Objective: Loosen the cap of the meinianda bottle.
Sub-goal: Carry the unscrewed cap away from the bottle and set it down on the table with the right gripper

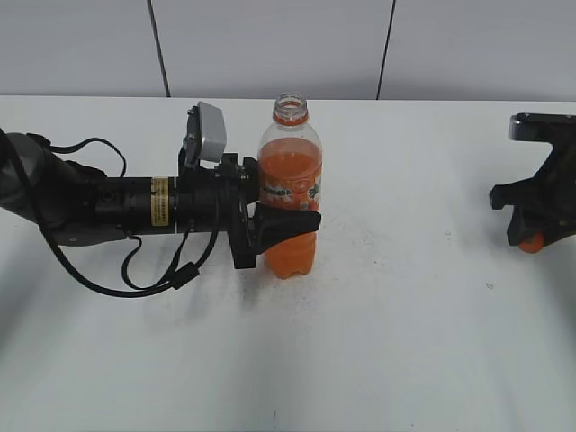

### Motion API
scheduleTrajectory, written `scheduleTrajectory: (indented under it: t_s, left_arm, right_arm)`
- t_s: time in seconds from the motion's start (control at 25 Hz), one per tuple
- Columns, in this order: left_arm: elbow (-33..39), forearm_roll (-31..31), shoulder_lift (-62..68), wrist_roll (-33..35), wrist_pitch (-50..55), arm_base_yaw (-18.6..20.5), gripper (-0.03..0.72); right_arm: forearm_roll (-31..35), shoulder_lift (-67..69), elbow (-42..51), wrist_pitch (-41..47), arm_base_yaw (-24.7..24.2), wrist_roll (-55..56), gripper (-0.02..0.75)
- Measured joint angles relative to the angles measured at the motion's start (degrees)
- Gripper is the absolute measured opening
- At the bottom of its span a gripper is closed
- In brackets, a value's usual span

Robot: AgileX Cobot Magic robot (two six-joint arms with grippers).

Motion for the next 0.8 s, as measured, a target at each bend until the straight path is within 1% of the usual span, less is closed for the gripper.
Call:
scheduleTrajectory:
  t_s: [0.24, 0.56, 0.64, 0.76, 0.8]
  left_arm:
    - [0.0, 0.0, 0.0, 0.0, 0.0, 0.0, 0.43]
    - [0.0, 0.0, 0.0, 0.0, 0.0, 0.0, 0.429]
    - [0.0, 0.0, 0.0, 0.0, 0.0, 0.0, 0.429]
    - [0.0, 0.0, 0.0, 0.0, 0.0, 0.0, 0.429]
    - [0.0, 0.0, 0.0, 0.0, 0.0, 0.0, 0.429]
  right_arm:
    - [0.53, 4.87, 0.0, -0.23, 0.0, 0.0, 0.276]
    - [1.5, 5.86, 0.13, -0.23, 0.0, 0.0, 0.284]
    - [1.95, 5.86, 0.13, -0.23, 0.0, 0.0, 0.334]
    - [2.17, 5.86, 0.13, -0.23, 0.0, 0.0, 0.475]
    - [2.2, 5.86, 0.13, -0.23, 0.0, 0.0, 0.5]
